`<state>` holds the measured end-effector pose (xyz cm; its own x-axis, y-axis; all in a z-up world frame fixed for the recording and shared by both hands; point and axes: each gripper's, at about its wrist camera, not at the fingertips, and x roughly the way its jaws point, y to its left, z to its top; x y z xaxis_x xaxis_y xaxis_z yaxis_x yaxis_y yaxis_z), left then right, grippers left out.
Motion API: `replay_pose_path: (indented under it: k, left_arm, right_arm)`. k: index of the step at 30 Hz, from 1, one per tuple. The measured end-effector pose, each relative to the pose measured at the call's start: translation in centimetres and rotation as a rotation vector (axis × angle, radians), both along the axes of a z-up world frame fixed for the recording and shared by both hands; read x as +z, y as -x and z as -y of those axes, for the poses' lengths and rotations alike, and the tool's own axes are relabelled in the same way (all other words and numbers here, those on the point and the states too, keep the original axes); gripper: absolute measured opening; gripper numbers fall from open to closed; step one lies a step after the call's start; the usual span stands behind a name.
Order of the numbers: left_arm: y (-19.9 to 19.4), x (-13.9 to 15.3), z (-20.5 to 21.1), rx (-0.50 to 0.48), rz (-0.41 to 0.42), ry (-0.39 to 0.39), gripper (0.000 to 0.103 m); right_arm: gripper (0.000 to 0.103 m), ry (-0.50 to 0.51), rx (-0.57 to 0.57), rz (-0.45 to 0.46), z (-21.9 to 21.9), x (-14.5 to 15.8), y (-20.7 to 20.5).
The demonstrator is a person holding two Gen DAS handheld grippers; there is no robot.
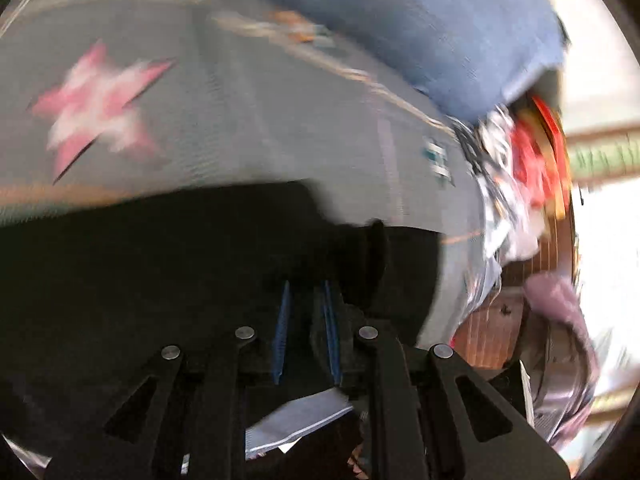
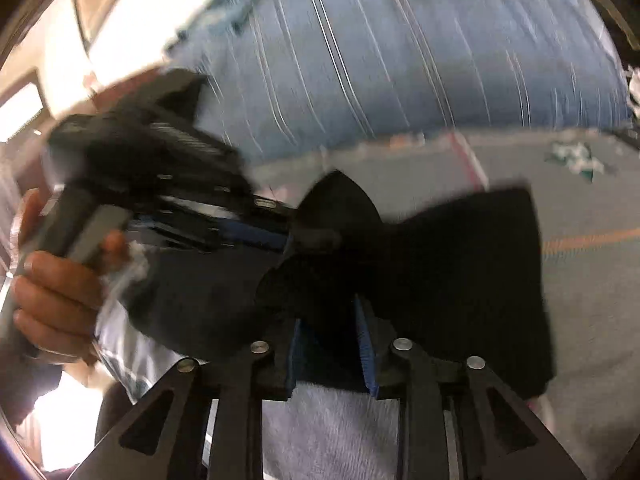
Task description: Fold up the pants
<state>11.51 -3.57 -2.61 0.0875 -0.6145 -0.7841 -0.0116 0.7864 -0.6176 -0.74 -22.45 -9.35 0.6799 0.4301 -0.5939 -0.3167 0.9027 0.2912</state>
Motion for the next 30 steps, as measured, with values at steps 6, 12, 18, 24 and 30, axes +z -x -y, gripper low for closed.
replay_pose_path:
  k: [6, 12, 18, 24, 30]
  left_arm:
    - [0.9, 0.3, -3.0, 0.077, 0.012, 0.127, 0.016]
    - [1.7, 1.6, -0.9, 0.035, 0.062, 0.180, 0.060]
    - [1.1, 1.3, 1.7, -0.023, 0.066, 0.129, 0.060]
    - [1.1, 0.1, 3.3, -0.027, 0.031, 0.096, 0.060]
    - [1.8, 0.5, 3.0, -0.011, 0.053, 0.065, 0.011]
  right_arm:
    - [0.052, 0.027, 0.024, 0.069, 1.5, 2.6, 2.8]
    - [0.063, -0.243, -0.072, 0.000, 6.8, 2.7, 4.6]
    - [0.063, -0.630, -0.127, -0.213, 10.2, -1.8, 2.4]
    - [0.057, -0.730, -0.138, -0.269, 9.1, -3.4, 0.0]
    - [0.004, -0.735, -0.097, -0.294, 7.9, -3.6, -1.6]
